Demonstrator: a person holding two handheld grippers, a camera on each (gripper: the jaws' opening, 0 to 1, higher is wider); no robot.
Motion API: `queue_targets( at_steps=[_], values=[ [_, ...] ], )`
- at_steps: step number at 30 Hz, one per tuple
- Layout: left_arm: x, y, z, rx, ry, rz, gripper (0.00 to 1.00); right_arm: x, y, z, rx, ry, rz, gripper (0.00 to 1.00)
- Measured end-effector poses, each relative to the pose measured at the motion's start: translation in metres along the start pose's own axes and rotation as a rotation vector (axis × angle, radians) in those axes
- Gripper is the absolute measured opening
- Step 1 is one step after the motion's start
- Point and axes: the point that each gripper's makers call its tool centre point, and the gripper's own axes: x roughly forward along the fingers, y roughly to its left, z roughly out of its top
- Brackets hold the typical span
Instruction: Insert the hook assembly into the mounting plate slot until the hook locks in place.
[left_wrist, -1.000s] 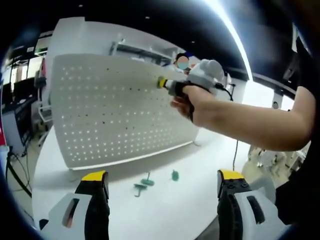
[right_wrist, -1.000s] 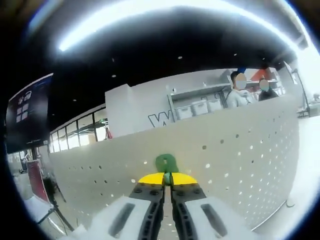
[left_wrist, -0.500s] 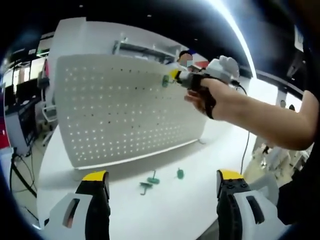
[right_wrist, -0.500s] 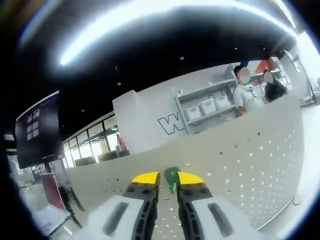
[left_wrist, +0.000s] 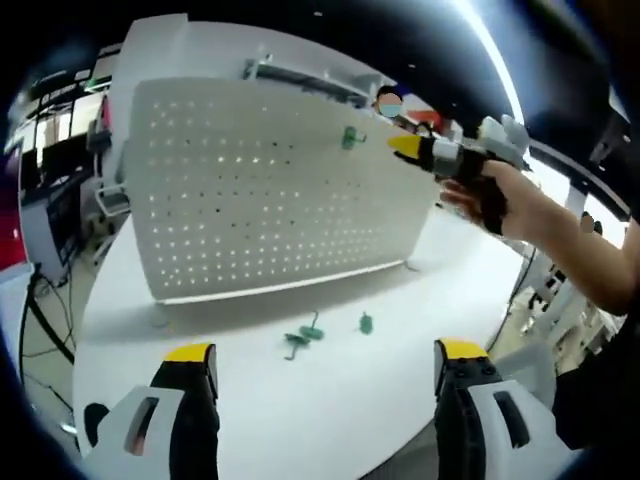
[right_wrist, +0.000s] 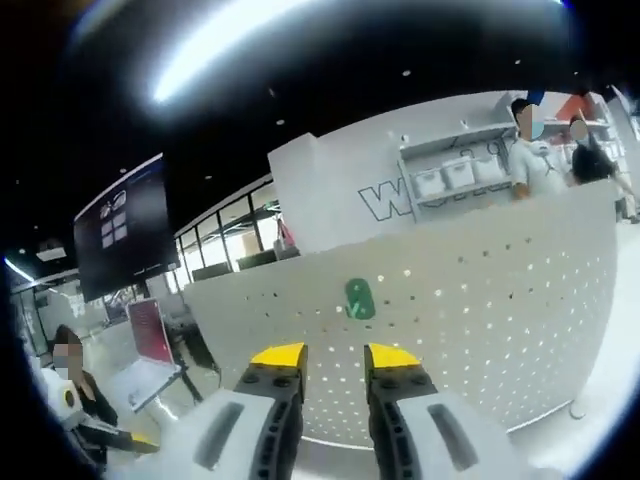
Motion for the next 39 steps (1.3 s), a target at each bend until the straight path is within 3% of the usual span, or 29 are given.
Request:
queue_targets(
  at_steps=[6,14,15,19,22,26,32,39],
  values=[
    [-0.005,0.0,-0.004,-0.057,-0.001,-0.009,0.9,-0.021,0.008,-0.026,-0.053,0.063,0.028,0.21],
    [-0.008,0.0,-0.011,-0.062,0.016,0.003,0.89,-0.044,0.019,-0.07,-0.107,0.193,0.1,0.22],
    [-0.009,-0.001,-0.014,-0.072,0.018,0.003,0.89,-0.048,0.023,-0.076,-0.156,0.199,0.119,0.22],
    [-0.011,-0.005,-0.023,-0.077,0.035,0.001,0.89,-0.061,0.04,-0.099,-0.127,0.256,0.179,0.23],
    [-0.013,-0.007,-0.029,-0.082,0.046,0.0,0.89,-0.071,0.049,-0.118,-0.216,0.304,0.222,0.23],
    [-0.016,-0.007,-0.033,-0.095,0.047,0.006,0.89,-0.086,0.06,-0.141,-0.234,0.362,0.262,0.24],
    [-0.021,-0.005,-0.042,-0.105,0.064,0.012,0.89,-0.104,0.057,-0.166,-0.22,0.423,0.288,0.24],
    [-0.017,-0.007,-0.05,-0.13,0.077,0.012,0.9,-0.119,0.03,-0.189,-0.216,0.516,0.269,0.26]
  ],
)
